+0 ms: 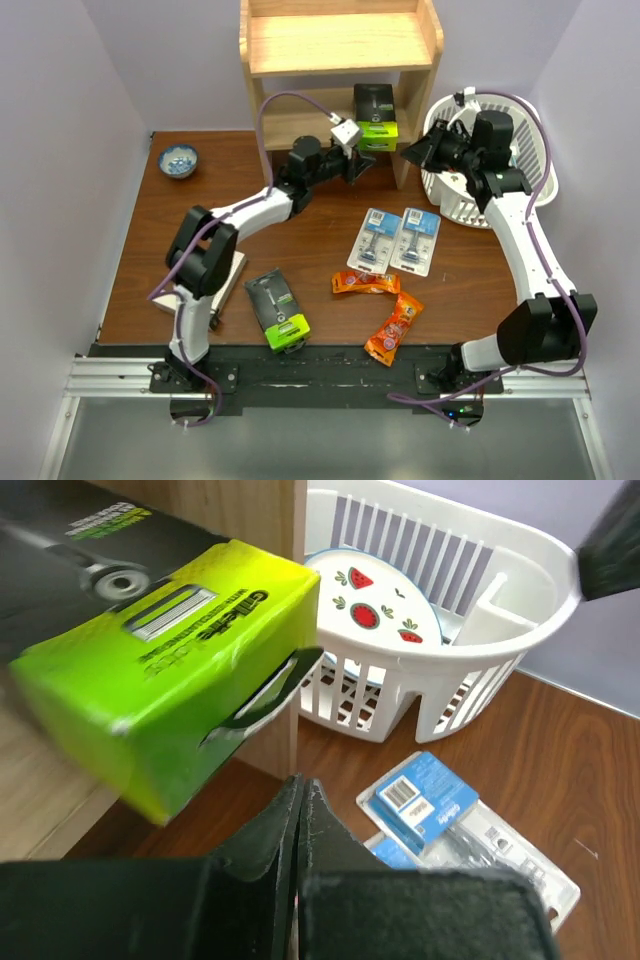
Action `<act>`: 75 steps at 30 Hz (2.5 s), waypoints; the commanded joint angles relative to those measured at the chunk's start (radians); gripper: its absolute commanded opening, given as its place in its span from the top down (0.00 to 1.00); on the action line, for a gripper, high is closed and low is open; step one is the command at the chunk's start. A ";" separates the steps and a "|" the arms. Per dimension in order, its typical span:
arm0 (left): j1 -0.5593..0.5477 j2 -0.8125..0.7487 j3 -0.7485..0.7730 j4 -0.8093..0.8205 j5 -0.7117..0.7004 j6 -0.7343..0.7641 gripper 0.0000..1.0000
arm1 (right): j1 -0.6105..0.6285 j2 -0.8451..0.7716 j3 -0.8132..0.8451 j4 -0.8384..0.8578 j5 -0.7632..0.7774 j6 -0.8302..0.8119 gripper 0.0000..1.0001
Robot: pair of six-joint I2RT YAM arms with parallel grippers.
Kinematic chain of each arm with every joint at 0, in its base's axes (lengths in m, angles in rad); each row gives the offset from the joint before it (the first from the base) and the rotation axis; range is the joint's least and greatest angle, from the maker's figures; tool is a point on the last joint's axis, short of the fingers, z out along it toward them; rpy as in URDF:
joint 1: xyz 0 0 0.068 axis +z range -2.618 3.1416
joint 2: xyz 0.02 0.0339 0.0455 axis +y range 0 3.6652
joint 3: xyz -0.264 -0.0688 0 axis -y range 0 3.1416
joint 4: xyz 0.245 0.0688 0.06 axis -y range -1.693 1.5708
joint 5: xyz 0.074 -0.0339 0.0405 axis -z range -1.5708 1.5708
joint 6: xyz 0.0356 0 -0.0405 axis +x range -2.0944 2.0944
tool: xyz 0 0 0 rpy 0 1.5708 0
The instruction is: Place and organize the shaving razors onto the shelf
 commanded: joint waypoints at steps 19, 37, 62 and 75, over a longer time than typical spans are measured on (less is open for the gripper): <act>0.103 0.045 0.099 0.181 -0.281 0.058 1.00 | 0.054 0.163 -0.015 0.201 0.118 -0.070 1.00; -0.001 0.323 0.396 0.219 -0.323 0.082 1.00 | 0.052 0.249 0.026 0.236 0.219 -0.009 1.00; -0.001 0.140 0.193 0.212 -0.620 0.145 0.93 | 0.032 0.307 0.152 0.233 0.180 0.064 1.00; 0.002 -0.856 -0.636 -0.553 -0.426 0.032 0.40 | 0.170 -0.077 -0.314 0.096 0.095 -0.115 0.38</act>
